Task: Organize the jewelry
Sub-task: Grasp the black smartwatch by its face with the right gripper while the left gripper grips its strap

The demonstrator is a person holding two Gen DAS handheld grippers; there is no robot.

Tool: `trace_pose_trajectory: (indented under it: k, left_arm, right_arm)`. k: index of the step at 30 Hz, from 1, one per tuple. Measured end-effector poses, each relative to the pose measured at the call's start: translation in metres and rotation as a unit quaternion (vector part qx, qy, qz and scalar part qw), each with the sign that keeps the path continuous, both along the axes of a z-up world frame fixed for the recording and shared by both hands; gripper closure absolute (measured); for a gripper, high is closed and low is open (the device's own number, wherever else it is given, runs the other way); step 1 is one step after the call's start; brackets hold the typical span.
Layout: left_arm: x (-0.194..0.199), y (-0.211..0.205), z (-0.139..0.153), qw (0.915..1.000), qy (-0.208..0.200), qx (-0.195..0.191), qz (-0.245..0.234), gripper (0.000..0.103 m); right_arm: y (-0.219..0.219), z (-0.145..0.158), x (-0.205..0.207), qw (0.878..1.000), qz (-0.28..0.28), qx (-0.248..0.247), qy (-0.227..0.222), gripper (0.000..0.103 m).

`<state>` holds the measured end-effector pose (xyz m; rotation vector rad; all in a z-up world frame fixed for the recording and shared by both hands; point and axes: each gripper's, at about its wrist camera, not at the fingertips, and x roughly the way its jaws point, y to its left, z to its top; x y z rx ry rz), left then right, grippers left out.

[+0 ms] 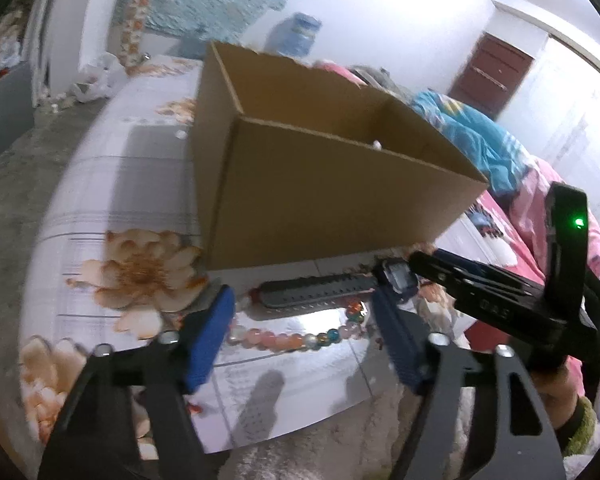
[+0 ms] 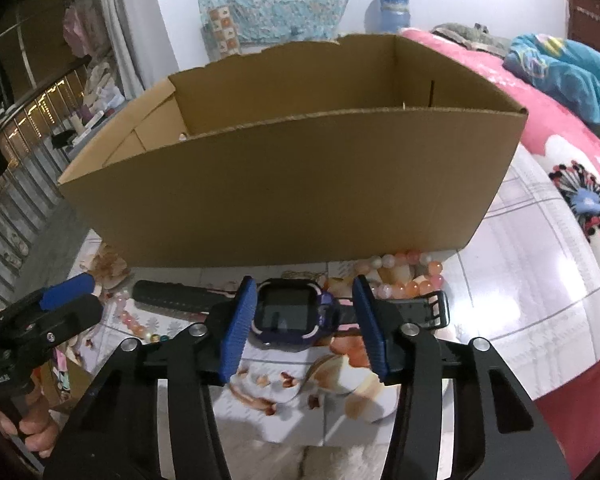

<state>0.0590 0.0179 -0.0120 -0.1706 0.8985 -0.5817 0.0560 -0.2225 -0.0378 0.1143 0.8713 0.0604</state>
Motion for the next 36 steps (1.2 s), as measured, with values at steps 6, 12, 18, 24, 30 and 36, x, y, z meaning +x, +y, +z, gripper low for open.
trace_pose_trajectory:
  k: [6, 12, 18, 24, 30, 36]
  left_arm:
    - [0.014, -0.009, -0.014, 0.9987, 0.052, -0.001, 0.001, 0.047]
    - [0.023, -0.016, -0.019, 0.9969, 0.077, 0.009, 0.013, 0.047]
    - [0.03, -0.022, -0.018, 0.9957, 0.082, 0.033, 0.027, 0.047]
    - [0.033, -0.029, -0.02, 0.9944, 0.095, 0.037, 0.028, 0.046]
    - [0.03, -0.025, -0.014, 0.9962, 0.084, 0.007, 0.021, 0.046]
    - [0.023, -0.028, -0.005, 0.9969, 0.071, -0.034, 0.004, 0.046]
  right_arm:
    - [-0.005, -0.012, 0.002, 1.0, 0.009, 0.014, 0.016, 0.069]
    - [-0.013, -0.014, -0.003, 0.999, 0.014, 0.037, 0.016, 0.069]
    - [-0.018, -0.015, -0.004, 0.999, 0.017, 0.049, 0.012, 0.069]
    - [-0.025, -0.016, -0.008, 0.998, 0.02, 0.066, 0.007, 0.069]
    - [-0.034, -0.016, -0.013, 0.997, 0.024, 0.073, 0.003, 0.069]
    - [-0.037, -0.016, -0.014, 0.997, 0.026, 0.076, -0.001, 0.069]
